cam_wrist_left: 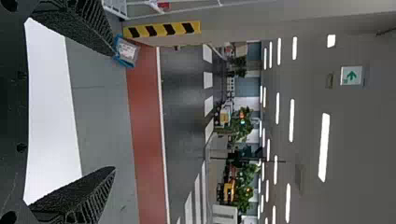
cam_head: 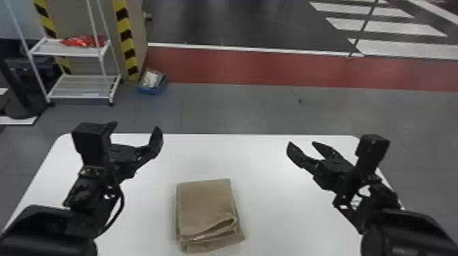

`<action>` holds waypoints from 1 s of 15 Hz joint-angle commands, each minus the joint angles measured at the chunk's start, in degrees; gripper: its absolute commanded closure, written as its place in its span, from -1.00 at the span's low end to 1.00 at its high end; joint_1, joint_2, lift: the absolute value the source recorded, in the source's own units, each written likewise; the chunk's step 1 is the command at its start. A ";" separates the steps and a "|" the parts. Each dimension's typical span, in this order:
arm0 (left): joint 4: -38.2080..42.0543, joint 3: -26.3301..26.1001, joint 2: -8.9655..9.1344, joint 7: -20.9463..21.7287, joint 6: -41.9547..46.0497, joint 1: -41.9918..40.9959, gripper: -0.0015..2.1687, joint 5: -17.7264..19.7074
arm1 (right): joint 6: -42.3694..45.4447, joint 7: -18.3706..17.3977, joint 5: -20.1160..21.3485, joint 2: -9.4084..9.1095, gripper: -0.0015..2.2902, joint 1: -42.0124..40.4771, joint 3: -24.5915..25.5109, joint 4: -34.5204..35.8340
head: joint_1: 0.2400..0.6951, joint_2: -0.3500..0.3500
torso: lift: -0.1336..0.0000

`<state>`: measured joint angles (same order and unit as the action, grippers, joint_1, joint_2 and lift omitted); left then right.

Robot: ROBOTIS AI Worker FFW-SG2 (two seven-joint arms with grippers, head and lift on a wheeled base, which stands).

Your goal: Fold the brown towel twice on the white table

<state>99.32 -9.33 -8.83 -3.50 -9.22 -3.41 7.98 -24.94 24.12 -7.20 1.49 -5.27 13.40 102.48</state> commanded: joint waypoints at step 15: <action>-9.59 0.90 -1.80 0.95 13.47 4.90 -0.98 1.78 | 15.31 0.13 -1.24 0.44 -0.96 4.22 0.58 -5.98 | 0.84 -0.19 | 1.00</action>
<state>89.83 -8.35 -10.60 -2.60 4.36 1.41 9.75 -9.72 24.05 -8.14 2.00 -0.87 14.16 96.51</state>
